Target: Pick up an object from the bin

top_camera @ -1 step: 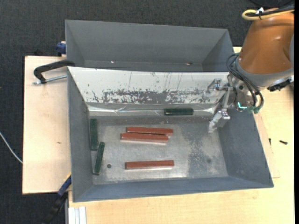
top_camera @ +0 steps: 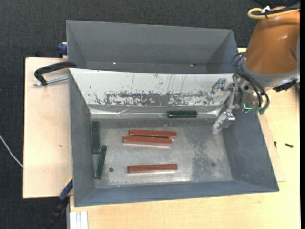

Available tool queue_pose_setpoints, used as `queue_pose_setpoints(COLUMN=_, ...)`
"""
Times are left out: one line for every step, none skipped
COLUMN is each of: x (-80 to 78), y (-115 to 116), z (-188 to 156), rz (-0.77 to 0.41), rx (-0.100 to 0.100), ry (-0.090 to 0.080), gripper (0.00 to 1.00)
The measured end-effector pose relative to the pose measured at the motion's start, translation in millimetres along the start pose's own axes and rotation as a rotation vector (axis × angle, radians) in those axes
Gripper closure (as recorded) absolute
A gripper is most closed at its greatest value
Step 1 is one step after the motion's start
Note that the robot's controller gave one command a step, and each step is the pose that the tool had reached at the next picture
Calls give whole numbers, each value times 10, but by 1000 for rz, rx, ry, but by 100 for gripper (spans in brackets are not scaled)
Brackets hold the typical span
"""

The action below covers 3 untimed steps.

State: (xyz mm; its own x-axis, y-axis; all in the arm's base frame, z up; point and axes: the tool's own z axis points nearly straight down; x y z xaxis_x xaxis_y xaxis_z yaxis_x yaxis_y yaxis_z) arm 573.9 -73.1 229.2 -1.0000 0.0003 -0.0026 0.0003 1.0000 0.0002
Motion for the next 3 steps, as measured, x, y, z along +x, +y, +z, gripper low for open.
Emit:
queue_pose_setpoints(x=-129, y=200, z=506, rz=-54, rx=1, ry=-6, gripper=0)
queue_pose_setpoints(x=-58, y=557, z=836, rz=42, rx=-1, ry=4, gripper=0)
queue_pose_setpoints(x=-249, y=799, z=1494, rz=-165, rx=-1, ry=1, gripper=100)
